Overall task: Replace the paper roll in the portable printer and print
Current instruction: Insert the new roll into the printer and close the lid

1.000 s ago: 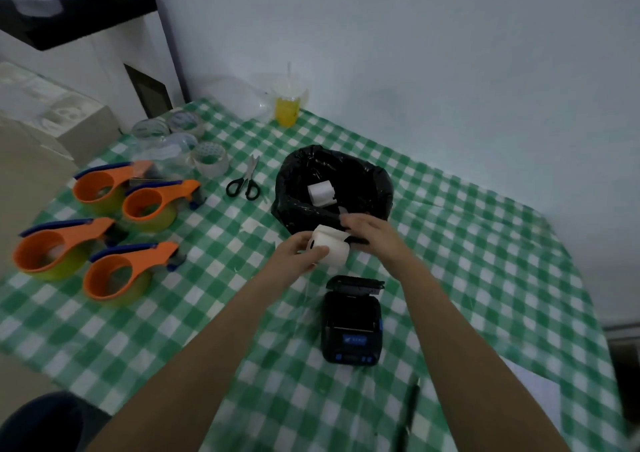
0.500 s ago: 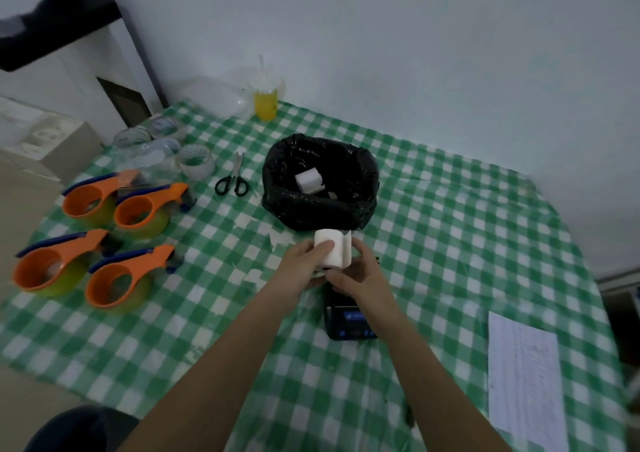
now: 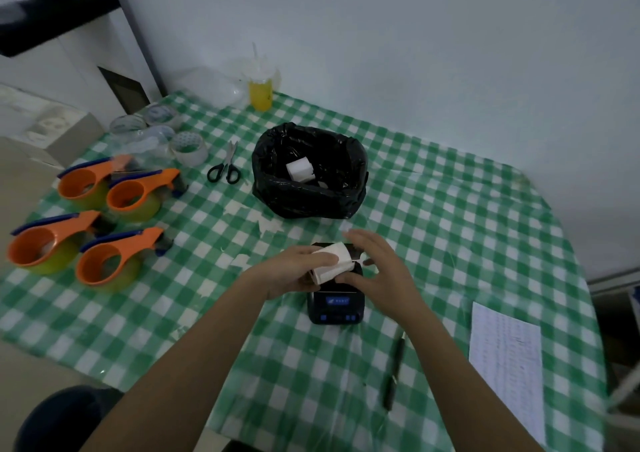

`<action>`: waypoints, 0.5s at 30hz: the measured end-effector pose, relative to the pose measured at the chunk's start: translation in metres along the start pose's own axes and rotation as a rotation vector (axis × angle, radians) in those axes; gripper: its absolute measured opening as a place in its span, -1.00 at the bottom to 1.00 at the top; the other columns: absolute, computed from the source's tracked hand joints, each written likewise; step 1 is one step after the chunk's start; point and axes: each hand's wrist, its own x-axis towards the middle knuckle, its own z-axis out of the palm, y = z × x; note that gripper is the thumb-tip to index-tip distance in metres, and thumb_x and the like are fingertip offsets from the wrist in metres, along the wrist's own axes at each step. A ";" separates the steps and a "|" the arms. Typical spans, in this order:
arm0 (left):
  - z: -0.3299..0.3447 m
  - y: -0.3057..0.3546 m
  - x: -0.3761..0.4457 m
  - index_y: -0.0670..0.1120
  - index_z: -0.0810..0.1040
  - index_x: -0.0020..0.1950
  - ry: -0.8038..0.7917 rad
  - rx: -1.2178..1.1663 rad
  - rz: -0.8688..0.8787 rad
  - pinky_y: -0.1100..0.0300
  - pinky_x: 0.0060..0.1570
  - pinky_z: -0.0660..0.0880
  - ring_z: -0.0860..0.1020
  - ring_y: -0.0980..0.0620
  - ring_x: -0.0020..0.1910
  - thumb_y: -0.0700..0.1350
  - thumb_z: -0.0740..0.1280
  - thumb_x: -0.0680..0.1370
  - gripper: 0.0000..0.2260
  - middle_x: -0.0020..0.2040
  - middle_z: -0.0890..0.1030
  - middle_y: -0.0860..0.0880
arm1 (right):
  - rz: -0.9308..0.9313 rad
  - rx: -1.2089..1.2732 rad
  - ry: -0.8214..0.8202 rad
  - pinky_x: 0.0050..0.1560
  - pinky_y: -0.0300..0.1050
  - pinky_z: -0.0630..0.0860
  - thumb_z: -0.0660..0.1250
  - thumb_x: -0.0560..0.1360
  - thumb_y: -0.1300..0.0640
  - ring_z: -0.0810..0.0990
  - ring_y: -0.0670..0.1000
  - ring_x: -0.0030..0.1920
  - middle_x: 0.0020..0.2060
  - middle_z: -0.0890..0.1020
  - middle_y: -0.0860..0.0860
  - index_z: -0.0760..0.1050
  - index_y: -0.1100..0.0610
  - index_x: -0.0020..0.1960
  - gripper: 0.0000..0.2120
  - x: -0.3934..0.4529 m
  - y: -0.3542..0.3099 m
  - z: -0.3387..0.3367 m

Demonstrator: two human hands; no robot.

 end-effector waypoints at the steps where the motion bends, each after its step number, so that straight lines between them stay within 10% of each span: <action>1: 0.000 0.000 0.000 -0.06 0.50 0.19 -0.006 0.031 -0.006 0.23 -0.15 0.49 0.53 0.05 -0.10 -0.06 0.32 0.50 -0.73 -0.08 0.57 -0.02 | -0.020 -0.044 -0.025 0.23 -0.20 0.38 0.47 0.36 0.05 0.39 -0.15 0.28 0.33 0.42 -0.12 0.36 -0.11 0.31 -0.43 -0.001 0.002 -0.002; 9: 0.001 -0.009 0.012 -0.10 0.51 0.20 -0.043 0.181 -0.084 0.21 -0.01 0.49 0.54 0.01 0.00 0.06 0.31 0.50 -0.65 0.02 0.57 -0.06 | -0.002 -0.143 -0.173 0.10 -0.15 0.48 0.42 0.40 0.03 0.52 -0.08 0.10 0.13 0.57 -0.06 0.43 0.00 0.21 -0.59 -0.002 0.018 0.006; 15: 0.000 -0.038 0.036 -0.13 0.50 0.15 0.475 0.001 0.072 0.14 0.03 0.44 0.54 0.00 0.00 0.00 0.22 0.57 -0.73 0.11 0.59 -0.08 | 0.299 -0.059 -0.032 0.10 -0.11 0.43 0.41 0.42 0.05 0.50 0.01 0.08 0.14 0.57 0.05 0.42 0.10 0.24 -0.57 -0.006 0.052 0.029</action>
